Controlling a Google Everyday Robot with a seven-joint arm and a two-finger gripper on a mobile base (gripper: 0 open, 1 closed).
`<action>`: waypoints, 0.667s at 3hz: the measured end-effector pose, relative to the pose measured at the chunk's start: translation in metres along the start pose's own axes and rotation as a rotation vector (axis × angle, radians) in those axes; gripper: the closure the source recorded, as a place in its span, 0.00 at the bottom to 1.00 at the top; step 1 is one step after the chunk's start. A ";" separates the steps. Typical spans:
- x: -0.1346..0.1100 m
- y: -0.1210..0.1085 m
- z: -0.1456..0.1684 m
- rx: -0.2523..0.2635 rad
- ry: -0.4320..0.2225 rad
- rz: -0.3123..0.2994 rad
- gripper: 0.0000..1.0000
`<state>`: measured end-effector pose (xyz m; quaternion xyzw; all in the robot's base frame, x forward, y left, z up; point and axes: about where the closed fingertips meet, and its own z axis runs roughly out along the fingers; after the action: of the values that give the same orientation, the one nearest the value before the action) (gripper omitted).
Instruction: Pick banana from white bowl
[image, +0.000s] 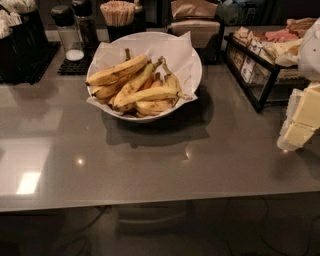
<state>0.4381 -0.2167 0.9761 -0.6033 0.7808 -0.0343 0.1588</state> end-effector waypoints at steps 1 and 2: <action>0.000 0.000 0.000 0.000 0.000 0.000 0.00; -0.020 -0.018 0.001 -0.005 -0.073 -0.093 0.00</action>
Offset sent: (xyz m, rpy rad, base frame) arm 0.0631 0.0438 0.0236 0.1337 -0.0685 0.3470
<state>0.4596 -0.2022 0.9842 -0.6403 0.7456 -0.0179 0.1838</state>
